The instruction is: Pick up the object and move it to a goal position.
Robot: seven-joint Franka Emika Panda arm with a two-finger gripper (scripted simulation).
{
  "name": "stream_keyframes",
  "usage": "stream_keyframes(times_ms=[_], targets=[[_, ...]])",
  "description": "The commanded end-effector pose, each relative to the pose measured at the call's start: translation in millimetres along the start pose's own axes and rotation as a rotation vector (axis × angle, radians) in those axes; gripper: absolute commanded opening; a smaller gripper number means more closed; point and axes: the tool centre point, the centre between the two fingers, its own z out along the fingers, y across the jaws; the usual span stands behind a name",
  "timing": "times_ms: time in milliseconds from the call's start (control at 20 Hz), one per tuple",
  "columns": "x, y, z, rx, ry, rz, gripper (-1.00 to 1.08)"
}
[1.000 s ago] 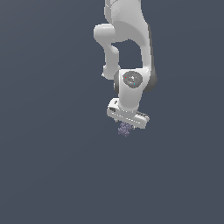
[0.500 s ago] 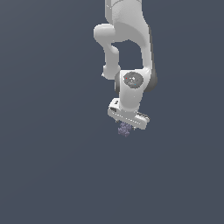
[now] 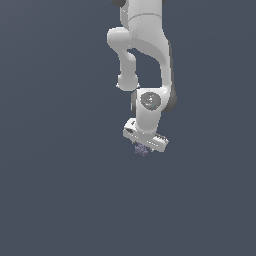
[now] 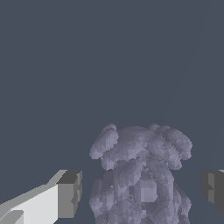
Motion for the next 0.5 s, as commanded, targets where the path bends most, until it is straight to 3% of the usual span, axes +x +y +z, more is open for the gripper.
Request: stream_keyframes(times_ms=[0,200,250,450], targets=[[0.3,0.0,8.4,0.001,0.001,0.001,1.00],[0.9,-0.6,12.3,0.001,0.001,0.001,1.00],[0.9,-0.6,12.3,0.001,0.001,0.001,-1.00],[0.9,-0.6,12.3,0.001,0.001,0.001,-1.00]])
